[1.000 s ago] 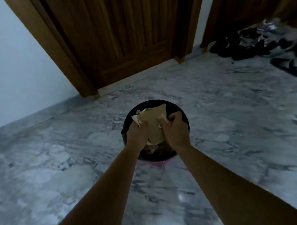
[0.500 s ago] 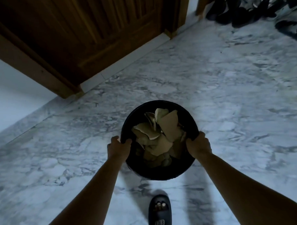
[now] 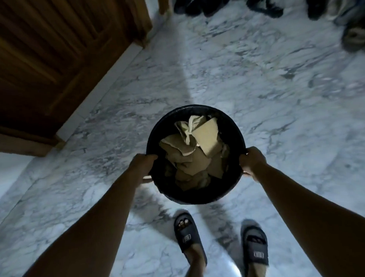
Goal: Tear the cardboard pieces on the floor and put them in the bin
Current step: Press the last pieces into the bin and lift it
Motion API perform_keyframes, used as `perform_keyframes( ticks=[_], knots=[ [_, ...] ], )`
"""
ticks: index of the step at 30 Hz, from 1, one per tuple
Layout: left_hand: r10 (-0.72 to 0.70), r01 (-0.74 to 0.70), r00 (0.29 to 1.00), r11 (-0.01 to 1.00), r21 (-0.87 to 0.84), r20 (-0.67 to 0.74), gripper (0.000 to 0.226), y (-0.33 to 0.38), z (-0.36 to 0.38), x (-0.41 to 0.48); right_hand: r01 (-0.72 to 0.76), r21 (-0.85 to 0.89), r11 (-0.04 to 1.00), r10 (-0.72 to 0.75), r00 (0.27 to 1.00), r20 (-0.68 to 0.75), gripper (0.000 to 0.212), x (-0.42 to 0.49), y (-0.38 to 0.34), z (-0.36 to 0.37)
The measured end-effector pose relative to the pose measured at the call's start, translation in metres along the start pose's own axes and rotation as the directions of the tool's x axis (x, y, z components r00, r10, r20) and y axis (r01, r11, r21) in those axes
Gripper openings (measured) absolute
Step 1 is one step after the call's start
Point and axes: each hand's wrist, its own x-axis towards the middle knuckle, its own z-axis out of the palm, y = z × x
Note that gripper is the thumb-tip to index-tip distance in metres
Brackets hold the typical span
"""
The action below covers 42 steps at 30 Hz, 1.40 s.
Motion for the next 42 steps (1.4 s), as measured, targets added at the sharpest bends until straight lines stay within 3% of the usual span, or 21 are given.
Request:
perform_keyframes(
  ticks=[4,7,13,24,28,33,39,42],
  knots=[
    [0.1,-0.104,0.995,0.975,0.199,0.031,0.028,0.061,0.05,-0.096,-0.048,0.115,0.992,0.05,0.999,-0.01,0.023,-0.057,0.03,-0.119],
    [0.124,-0.158,0.985,0.93,0.332,0.122,0.024,0.103,0.126,-0.17,-0.104,0.255,0.961,0.121,0.991,-0.051,0.013,-0.091,0.085,-0.22],
    [0.199,-0.314,0.939,0.826,0.468,0.279,0.025,0.172,0.341,-0.297,-0.163,0.483,0.86,0.247,0.962,-0.116,0.025,-0.105,0.229,-0.413],
    [0.273,-0.55,0.827,0.579,0.602,0.492,0.029,0.177,0.726,-0.471,-0.175,0.744,0.644,0.487,0.845,-0.222,0.018,-0.119,0.486,-0.664],
    [0.289,-0.613,0.783,0.51,0.604,0.551,0.031,0.182,0.829,-0.5,-0.15,0.807,0.571,0.533,0.816,-0.225,0.019,-0.097,0.546,-0.712],
    [0.215,-0.581,0.803,0.489,0.651,0.555,0.035,0.192,0.939,-0.496,-0.191,0.87,0.454,0.581,0.804,-0.126,0.026,-0.039,0.602,-0.759],
    [0.153,-0.562,0.818,0.419,0.713,0.555,0.044,0.212,1.116,-0.442,-0.229,0.929,0.29,0.648,0.762,-0.015,0.029,0.103,0.679,-0.817],
    [0.144,-0.544,0.831,0.407,0.734,0.537,0.047,0.215,1.192,-0.404,-0.224,0.947,0.229,0.659,0.752,0.019,0.017,0.18,0.705,-0.834]
  ],
)
